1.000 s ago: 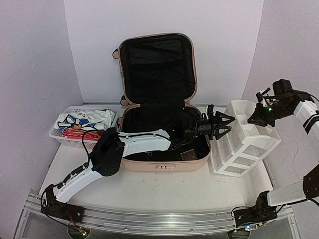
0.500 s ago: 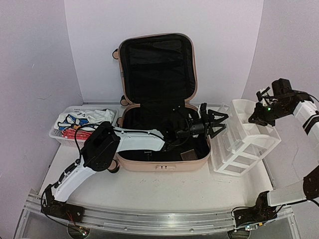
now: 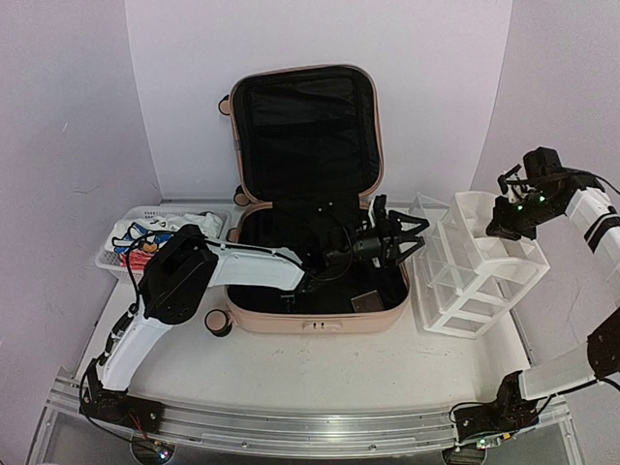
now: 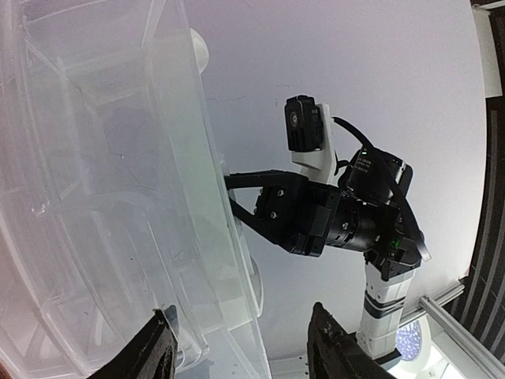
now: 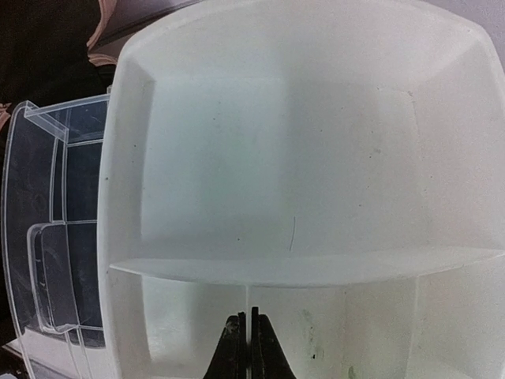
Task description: Open, take out, and arrange the luggage
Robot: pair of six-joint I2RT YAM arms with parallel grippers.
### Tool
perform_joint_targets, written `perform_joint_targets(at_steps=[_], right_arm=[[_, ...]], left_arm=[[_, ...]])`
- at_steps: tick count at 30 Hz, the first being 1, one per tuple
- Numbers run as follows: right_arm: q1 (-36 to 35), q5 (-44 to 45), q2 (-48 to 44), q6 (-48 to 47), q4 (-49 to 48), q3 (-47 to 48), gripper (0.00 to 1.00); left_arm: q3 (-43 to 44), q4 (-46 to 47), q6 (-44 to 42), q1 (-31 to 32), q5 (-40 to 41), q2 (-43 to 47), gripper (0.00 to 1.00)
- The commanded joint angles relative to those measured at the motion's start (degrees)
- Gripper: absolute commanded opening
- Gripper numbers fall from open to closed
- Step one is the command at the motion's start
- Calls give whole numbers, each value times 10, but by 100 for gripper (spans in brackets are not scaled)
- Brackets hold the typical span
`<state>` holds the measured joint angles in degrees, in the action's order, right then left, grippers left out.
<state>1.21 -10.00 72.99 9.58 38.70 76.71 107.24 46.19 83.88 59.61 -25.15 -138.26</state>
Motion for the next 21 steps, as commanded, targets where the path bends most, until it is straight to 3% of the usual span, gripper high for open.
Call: perform_joint_targets(at_steps=[1,13,21], right_arm=[[6,91,22,-15,46,18,0],[-3,147,75,-71,42,41,3],[-4,121,73,-74,26,40,32]], left_arm=[[-8,46,-34,-6,-7,54,57],[-37,-208,-193,-16,5,76,61],[-80,-339,-299,-37,52,144,74]])
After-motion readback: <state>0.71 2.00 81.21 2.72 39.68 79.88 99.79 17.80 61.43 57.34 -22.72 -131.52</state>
